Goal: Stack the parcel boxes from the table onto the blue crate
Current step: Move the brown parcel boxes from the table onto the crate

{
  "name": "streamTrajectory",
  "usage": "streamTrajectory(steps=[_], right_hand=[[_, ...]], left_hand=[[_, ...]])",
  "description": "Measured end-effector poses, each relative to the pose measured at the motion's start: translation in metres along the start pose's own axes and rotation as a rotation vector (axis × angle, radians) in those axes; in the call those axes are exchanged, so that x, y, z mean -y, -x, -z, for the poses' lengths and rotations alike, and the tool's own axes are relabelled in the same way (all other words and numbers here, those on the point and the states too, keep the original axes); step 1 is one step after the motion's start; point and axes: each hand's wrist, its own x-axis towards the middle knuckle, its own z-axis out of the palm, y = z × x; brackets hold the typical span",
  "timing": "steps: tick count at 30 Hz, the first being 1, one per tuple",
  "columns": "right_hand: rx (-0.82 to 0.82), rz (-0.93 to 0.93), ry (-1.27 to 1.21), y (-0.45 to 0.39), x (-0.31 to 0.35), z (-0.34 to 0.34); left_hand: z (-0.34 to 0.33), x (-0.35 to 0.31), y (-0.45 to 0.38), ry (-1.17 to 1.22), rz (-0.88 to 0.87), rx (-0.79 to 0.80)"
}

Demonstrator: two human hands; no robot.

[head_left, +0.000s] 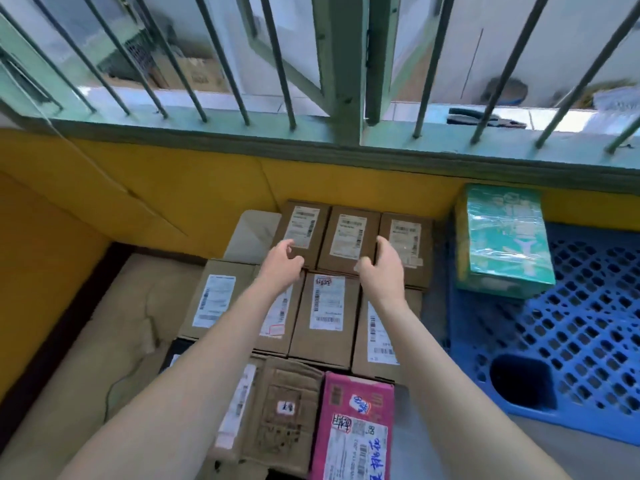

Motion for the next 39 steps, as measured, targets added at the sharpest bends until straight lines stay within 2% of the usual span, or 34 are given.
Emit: streamTrajectory(steps=[3, 6, 9, 13, 19, 24, 31, 39], right_hand=[[0.148, -0.11, 0.024, -0.011, 0.017, -0.046], [0.199, -0.231, -0.005, -0.025, 0.031, -0.089], [0.186, -0.31, -0.017, -0.042, 0.04, -0.123], [0.142, -0.321, 0.01, -0.065, 0.037, -0.15], [0.063, -0.406, -0.028, -0.081, 0.028, -0.168], [0.054, -0.535, -0.167, -0.093, 0.037, -0.17], [0.056, -0.413, -0.167, -0.09, 0.041, -0.167], [-0.01, -0.239, -0.224, -0.054, 0.047, -0.115]], left_hand=[[0.023, 0.026, -0.027, 0.003, 0.018, 0.008], [0.04, 0.053, -0.056, -0.001, 0.038, 0.058], [0.049, 0.072, -0.084, 0.008, 0.033, 0.1], [0.052, 0.086, -0.119, 0.005, 0.02, 0.161], [0.051, 0.091, -0.143, 0.026, 0.057, 0.211], [0.052, 0.082, -0.151, 0.141, 0.143, 0.22], [0.058, 0.063, -0.137, 0.245, 0.108, 0.164], [0.06, 0.037, -0.091, 0.271, 0.051, 0.126]])
